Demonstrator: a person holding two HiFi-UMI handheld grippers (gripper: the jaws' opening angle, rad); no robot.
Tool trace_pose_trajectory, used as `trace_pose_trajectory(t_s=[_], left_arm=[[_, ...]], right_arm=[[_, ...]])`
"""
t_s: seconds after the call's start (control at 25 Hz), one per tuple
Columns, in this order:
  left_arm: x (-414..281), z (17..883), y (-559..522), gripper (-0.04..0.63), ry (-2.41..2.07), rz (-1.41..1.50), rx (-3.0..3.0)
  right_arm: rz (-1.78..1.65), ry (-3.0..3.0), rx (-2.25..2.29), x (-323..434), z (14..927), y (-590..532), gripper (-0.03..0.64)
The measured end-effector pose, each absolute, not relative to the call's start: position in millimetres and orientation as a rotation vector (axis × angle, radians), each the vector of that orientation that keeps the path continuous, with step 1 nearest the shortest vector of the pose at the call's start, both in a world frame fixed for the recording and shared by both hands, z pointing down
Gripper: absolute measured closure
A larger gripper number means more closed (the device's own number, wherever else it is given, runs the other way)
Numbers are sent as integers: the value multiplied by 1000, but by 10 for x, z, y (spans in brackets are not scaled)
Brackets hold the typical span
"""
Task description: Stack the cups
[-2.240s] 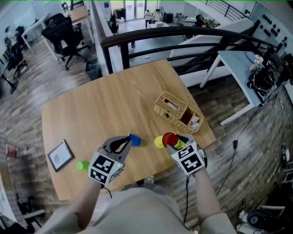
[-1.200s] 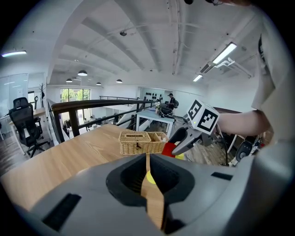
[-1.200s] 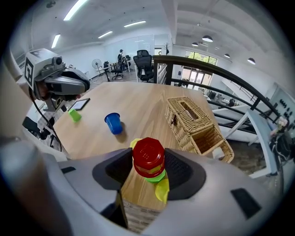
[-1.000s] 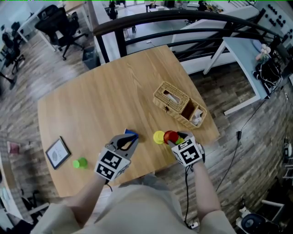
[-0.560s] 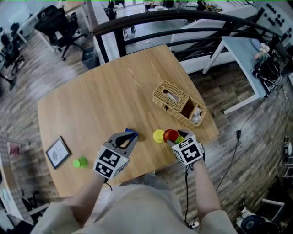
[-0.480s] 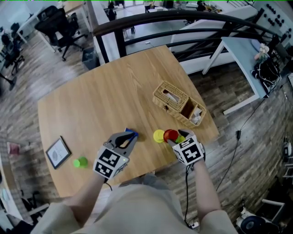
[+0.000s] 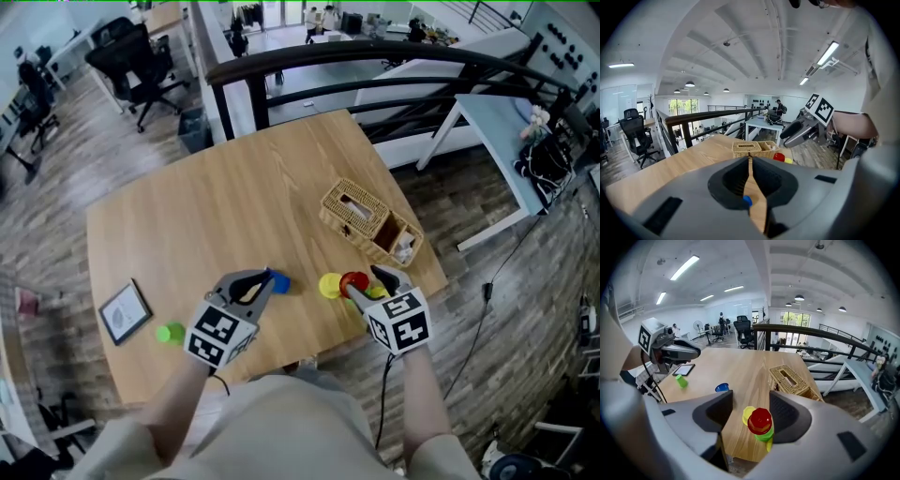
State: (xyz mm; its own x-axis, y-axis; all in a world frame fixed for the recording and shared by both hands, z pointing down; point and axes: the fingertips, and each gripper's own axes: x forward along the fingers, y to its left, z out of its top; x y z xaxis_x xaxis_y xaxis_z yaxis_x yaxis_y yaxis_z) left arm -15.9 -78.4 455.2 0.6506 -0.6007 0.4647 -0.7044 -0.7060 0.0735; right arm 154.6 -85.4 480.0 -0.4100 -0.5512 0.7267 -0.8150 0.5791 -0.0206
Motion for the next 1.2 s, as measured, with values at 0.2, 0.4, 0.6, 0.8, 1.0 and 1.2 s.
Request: trace_pose_trajectory(t_s=[0.2,0.4,0.6,0.8,1.0,1.2], left_arm=[[-321,4339,-689,552,-1115,564,2645],[-496,4304,-578,552,-1165,553,2631],[-654,4293,-488,552,-1200,554,2602],[-939,4270,-437,552,-1272,545,2565],[-1340,4265,-329,552,-1399,517,2518],[-1978,4293,-12,552,-1590,508,2363]], right_arm=[[436,-2177,1071,1349,4538,-697,357],[397,-2215,1037,1168,4396,-561,357],[371,-2234,997,1008,4351,-540,357],[336,-2270,898,609,4343,-520,357],[241,-2297,750,92,4400,-491,359],[178,-2349,532,-620,4459,-356,360]])
